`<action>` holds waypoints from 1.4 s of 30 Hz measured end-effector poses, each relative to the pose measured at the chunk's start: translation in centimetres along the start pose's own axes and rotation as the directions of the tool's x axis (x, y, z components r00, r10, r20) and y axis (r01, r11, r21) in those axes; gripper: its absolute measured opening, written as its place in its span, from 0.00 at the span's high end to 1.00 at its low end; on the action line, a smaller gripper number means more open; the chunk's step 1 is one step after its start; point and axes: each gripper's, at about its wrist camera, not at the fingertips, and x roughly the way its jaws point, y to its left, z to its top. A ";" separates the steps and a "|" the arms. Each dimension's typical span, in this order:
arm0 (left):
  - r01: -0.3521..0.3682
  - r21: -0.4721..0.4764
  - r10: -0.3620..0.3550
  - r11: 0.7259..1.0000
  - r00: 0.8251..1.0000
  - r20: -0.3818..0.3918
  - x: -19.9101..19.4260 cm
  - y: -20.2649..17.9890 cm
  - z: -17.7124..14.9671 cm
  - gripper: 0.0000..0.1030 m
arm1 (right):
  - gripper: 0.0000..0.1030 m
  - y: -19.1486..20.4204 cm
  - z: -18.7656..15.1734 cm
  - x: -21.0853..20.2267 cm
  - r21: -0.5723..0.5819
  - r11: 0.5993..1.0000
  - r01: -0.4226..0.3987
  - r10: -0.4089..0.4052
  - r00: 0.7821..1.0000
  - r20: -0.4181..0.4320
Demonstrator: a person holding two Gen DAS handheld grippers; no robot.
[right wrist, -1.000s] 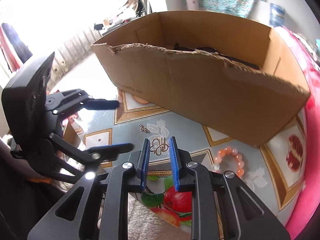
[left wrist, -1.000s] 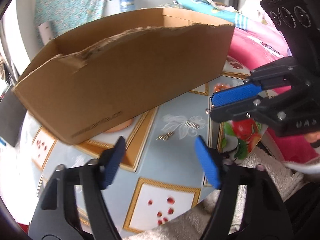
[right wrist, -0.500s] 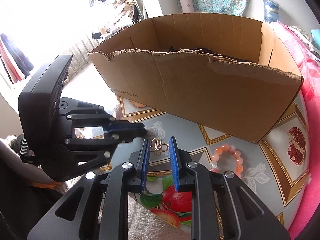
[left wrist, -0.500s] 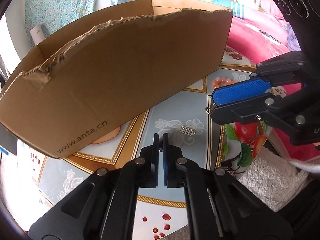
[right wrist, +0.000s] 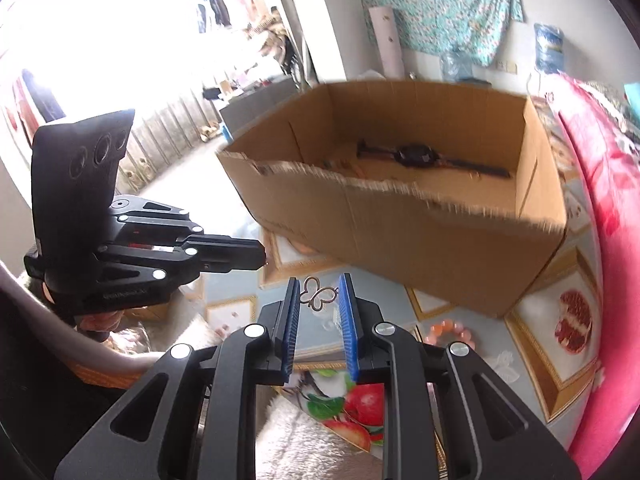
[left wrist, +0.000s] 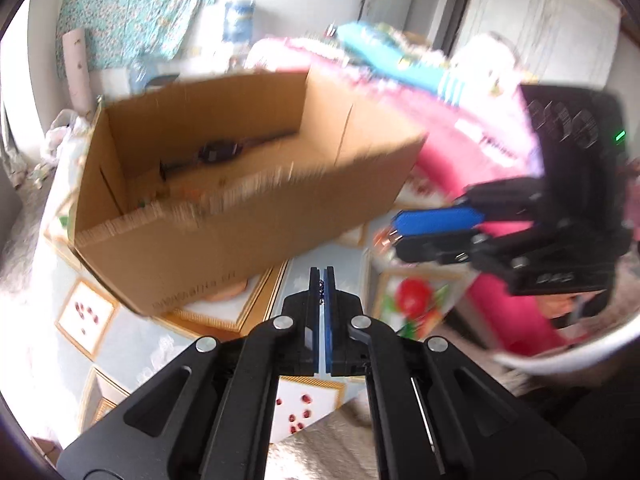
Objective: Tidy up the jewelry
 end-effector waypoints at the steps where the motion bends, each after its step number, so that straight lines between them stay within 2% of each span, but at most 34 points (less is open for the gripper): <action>1: 0.022 -0.003 -0.022 1.000 0.999 0.026 -1.0 0.0 0.8 0.99 | 0.81 0.3 0.7 -0.6 -0.013 1.000 -0.010 0.010 1.000 0.024; 5: 0.062 0.012 -0.063 0.998 0.993 0.097 -2.7 0.4 4.2 0.99 | 0.81 0.0 3.6 -2.2 -0.056 0.998 -0.027 0.032 0.996 0.087; 8: 0.037 -0.002 -0.037 0.999 0.996 0.082 -1.1 2.0 7.1 0.99 | 0.81 -1.1 5.9 -1.4 -0.084 0.996 -0.007 0.013 0.997 0.073; 11: 0.021 -0.069 -0.022 0.997 1.000 -0.019 2.3 5.0 9.7 0.99 | 0.81 -3.3 8.3 1.0 -0.062 0.998 -0.005 0.005 1.000 -0.007; 13: 0.000 -0.110 -0.011 0.994 0.995 -0.099 5.5 7.0 11.3 0.99 | 0.81 -4.7 9.8 3.0 -0.034 0.999 -0.002 0.000 0.997 -0.075; 16: -0.006 -0.178 -0.028 0.984 0.982 -0.185 9.1 9.0 12.5 0.99 | 0.81 -7.2 11.5 6.2 0.013 0.999 0.050 -0.046 0.982 -0.185; 19: -0.002 -0.223 -0.054 0.975 0.968 -0.244 10.9 9.8 12.5 0.99 | 0.81 -9.3 12.5 8.9 0.073 0.994 0.081 -0.059 0.962 -0.266; 24: -0.011 -0.317 -0.103 0.949 0.935 -0.340 13.9 10.6 12.5 0.99 | 0.81 -11.1 13.2 11.6 0.124 0.985 0.122 -0.072 0.937 -0.342; 28: -0.037 -0.334 -0.096 0.942 0.922 -0.374 15.1 11.0 12.6 0.99 | 0.81 -11.9 13.8 12.7 0.156 0.979 0.134 -0.072 0.933 -0.351; 30: -0.042 -0.345 -0.096 0.938 0.923 -0.373 15.3 11.2 12.6 0.97 | 0.80 -12.5 14.0 13.0 0.180 0.974 0.140 -0.070 0.935 -0.348; 32: -0.052 -0.358 -0.091 0.932 0.923 -0.374 15.3 11.4 12.5 0.87 | 0.80 -13.0 14.1 13.0 0.199 0.970 0.140 -0.067 0.940 -0.335; 33: -0.044 -0.372 -0.103 0.927 0.925 -0.366 15.3 11.5 12.4 0.85 | 0.80 -13.1 14.1 13.0 0.204 0.969 0.143 -0.068 0.940 -0.333; 37: -0.044 -0.391 -0.107 0.920 0.928 -0.358 15.2 11.8 12.3 0.85 | 0.80 -13.5 14.1 12.9 0.219 0.965 0.145 -0.069 0.945 -0.318; 42: -0.022 -0.392 -0.107 0.920 0.946 -0.305 13.9 11.8 12.7 0.85 | 0.80 -13.5 14.2 12.0 0.226 0.964 0.140 -0.077 0.960 -0.269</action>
